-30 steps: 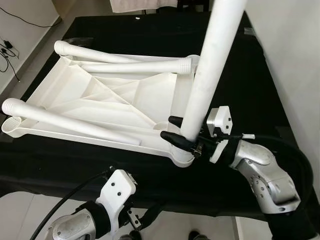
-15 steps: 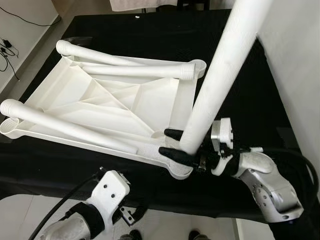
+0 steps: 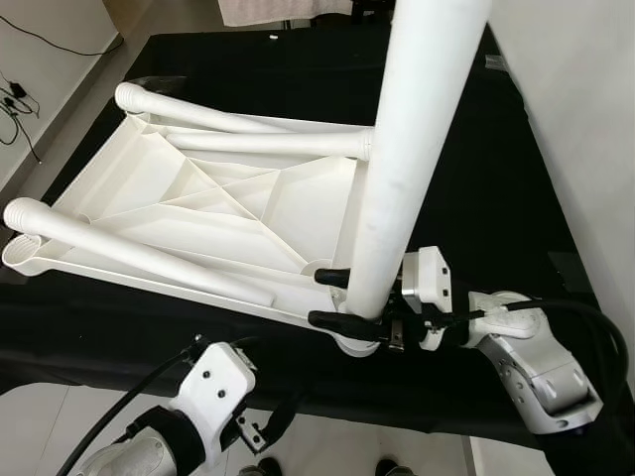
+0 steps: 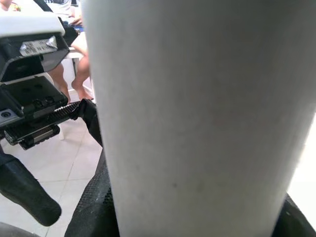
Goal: Building children table
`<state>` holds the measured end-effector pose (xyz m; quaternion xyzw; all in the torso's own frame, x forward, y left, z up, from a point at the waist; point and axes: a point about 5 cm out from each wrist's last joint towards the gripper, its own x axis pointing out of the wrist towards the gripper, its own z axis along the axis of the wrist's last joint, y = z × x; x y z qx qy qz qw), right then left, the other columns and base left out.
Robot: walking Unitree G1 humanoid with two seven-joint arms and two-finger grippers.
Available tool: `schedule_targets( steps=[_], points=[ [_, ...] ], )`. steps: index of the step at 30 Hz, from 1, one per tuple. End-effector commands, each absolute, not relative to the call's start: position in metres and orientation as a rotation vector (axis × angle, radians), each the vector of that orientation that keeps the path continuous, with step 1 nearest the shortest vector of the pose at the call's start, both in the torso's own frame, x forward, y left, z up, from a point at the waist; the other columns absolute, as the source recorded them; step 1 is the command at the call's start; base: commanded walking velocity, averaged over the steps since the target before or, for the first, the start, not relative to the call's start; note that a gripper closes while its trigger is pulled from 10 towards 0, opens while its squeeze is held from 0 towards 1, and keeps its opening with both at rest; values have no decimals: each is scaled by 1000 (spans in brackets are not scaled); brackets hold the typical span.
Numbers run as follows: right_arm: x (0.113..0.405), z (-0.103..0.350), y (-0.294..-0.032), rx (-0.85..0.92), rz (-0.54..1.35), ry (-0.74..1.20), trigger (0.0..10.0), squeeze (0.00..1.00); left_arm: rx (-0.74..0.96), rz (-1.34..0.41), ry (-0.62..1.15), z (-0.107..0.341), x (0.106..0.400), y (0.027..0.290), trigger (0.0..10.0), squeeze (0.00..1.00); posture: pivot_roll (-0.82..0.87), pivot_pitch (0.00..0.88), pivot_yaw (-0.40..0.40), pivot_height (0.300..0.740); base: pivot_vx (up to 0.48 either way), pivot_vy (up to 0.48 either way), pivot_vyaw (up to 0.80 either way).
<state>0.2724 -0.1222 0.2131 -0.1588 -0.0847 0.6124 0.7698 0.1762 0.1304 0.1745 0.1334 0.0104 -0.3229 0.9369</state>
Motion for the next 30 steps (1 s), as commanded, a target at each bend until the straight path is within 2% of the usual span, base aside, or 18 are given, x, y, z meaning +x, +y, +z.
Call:
schedule_targets(
  steps=[1, 9, 13, 17, 19, 20, 21, 22, 23, 25, 30],
  points=[
    [272, 165, -125, -274, 1343, 108, 10000, 0, 288, -664, 37, 172, 172, 130, 10000, 0, 48, 371, 68, 740, 0, 0, 0],
    [273, 163, -124, -207, 1341, 148, 10000, 0, 281, -661, 37, 173, 169, 130, 10000, 0, 47, 376, 64, 740, 0, 0, 0],
    [274, 152, -121, -187, 1248, 180, 10000, 0, 278, -661, 38, 173, 168, 130, 10000, 0, 47, 379, 58, 740, 0, 0, 0],
    [281, 155, -122, -37, 974, 94, 10000, 0, 275, -659, 41, 173, 166, 129, 10000, 0, 45, 382, 57, 740, 0, 0, 0],
    [281, 157, -124, -23, 928, 69, 10000, 0, 275, -659, 42, 173, 166, 129, 10000, 0, 42, 382, 56, 740, 0, 0, 0],
    [282, 158, -129, -64, 818, 26, 10000, 0, 274, -659, 43, 173, 166, 129, 10000, 0, 39, 380, 53, 740, 0, 0, 0],
    [282, 158, -129, -64, 818, 26, 10000, 0, 274, -659, 43, 173, 166, 129, 10000, 0, 39, 380, 53, 740, 0, 0, 0],
    [284, 157, -143, -143, 575, 0, 10000, 0, 274, -661, 43, 172, 165, 129, 10000, 0, 38, 379, 51, 740, 0, 0, 0],
    [284, 157, -143, -143, 575, 0, 10000, 0, 274, -661, 43, 172, 165, 129, 10000, 0, 38, 379, 51, 740, 0, 0, 0],
    [270, 155, -167, -288, 253, 8, 10000, 0, 275, -662, 43, 172, 166, 129, 10000, 0, 36, 376, 55, 740, 0, 0, 0],
    [260, 165, -164, -320, 194, -20, 10000, 0, 275, -660, 42, 172, 168, 131, 10000, 0, 19, 361, 70, 740, 0, 0, 0]
  ],
)
